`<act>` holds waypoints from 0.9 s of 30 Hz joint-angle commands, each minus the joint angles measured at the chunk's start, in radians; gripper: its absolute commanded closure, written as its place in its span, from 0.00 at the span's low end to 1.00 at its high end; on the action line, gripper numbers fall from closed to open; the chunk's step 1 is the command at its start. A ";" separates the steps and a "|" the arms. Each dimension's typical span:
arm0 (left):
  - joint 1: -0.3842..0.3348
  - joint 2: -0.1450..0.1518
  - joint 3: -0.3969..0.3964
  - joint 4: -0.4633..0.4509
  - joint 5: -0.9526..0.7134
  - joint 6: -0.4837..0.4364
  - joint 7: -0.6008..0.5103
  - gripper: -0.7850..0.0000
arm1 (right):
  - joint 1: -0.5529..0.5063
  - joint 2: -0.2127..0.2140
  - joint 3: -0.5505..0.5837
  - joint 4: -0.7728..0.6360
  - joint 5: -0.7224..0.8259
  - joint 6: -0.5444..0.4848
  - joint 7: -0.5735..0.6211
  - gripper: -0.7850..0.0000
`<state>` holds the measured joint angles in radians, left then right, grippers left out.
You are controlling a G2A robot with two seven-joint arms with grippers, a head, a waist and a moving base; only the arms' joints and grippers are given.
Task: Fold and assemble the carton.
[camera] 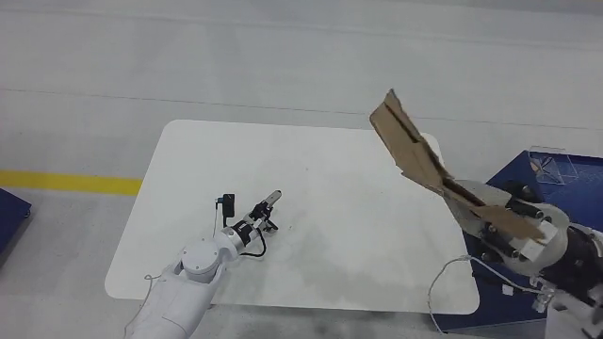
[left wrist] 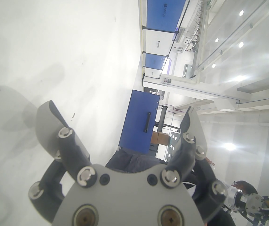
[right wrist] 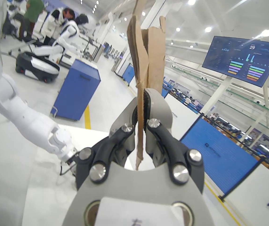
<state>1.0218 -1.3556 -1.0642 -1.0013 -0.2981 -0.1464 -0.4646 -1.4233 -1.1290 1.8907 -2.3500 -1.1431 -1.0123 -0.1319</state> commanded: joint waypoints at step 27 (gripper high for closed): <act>0.000 0.000 0.000 0.000 0.000 0.000 0.000 0.00 | -0.276 0.116 0.081 0.173 -0.724 0.328 -1.004 1.00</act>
<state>1.0218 -1.3556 -1.0642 -1.0013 -0.2981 -0.1464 -0.4646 -1.7008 -1.0158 1.9750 -2.1770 -2.0051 -0.6609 -1.1753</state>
